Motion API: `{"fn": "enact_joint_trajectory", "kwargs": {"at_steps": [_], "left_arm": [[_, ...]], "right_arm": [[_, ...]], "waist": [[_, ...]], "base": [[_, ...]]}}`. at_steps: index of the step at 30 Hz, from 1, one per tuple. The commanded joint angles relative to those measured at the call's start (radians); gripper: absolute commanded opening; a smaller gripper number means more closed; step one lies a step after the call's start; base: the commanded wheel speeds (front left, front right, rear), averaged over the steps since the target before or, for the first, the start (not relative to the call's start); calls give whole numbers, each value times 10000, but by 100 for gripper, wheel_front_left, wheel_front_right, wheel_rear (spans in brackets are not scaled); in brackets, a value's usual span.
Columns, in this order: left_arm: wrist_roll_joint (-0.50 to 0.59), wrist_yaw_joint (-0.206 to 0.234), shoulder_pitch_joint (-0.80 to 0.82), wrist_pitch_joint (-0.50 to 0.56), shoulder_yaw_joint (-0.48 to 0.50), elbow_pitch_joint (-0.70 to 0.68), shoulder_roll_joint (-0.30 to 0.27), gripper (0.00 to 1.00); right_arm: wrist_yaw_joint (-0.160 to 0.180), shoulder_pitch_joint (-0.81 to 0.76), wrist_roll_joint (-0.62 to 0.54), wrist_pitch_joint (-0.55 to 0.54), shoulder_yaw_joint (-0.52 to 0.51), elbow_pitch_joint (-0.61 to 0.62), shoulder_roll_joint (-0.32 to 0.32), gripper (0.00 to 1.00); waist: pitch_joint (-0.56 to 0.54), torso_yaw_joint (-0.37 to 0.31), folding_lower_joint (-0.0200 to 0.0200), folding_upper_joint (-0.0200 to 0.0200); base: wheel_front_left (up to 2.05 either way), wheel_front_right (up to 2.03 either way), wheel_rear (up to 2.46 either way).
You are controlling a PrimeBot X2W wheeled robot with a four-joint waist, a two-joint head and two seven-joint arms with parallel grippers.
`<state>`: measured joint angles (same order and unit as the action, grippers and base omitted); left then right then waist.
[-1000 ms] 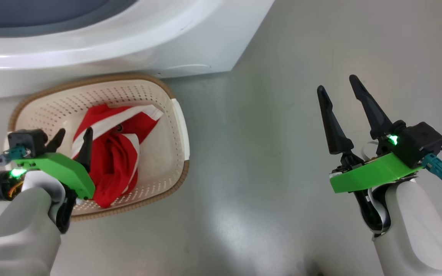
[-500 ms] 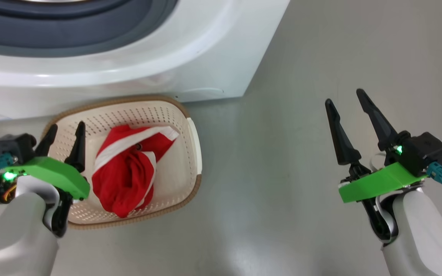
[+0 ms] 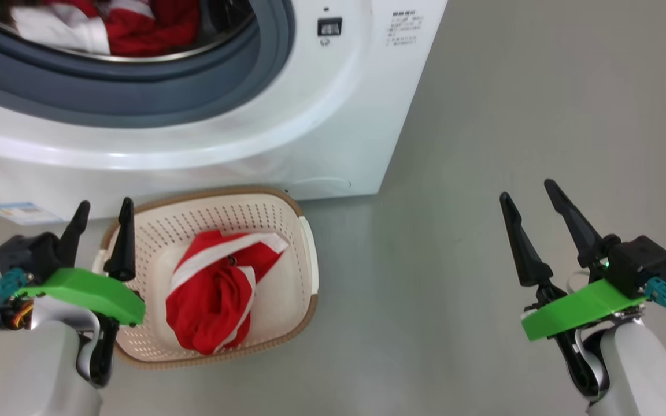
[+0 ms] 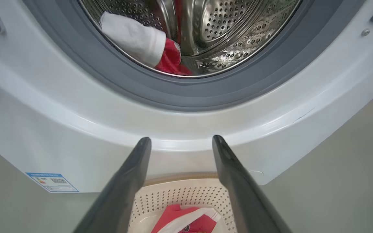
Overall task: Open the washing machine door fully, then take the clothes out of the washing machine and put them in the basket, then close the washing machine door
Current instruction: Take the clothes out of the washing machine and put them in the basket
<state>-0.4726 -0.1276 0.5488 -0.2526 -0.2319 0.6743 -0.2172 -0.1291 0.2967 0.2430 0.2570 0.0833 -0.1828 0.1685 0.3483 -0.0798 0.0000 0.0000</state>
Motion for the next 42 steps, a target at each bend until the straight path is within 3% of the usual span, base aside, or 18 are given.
{"fn": "enact_joint_trajectory", "kwargs": {"at_steps": [1,30,42], "left_arm": [[204,-31,-249,-91,502,-448,-286,100],[2152,-31,-4463,-91,3012,-4774,730,100],[2260,-31,-4773,-91,3145,-5102,925,100]], "right_arm": [[-16,-297,118,48,152,204,100,100],[-16,-1829,315,48,-277,395,463,100],[-16,-1830,310,48,-354,411,429,100]], "waist": [[-452,103,0,0],[-1900,385,0,0],[-1889,355,0,0]], "base": [[0,0,0],[0,0,0],[0,0,0]]}}
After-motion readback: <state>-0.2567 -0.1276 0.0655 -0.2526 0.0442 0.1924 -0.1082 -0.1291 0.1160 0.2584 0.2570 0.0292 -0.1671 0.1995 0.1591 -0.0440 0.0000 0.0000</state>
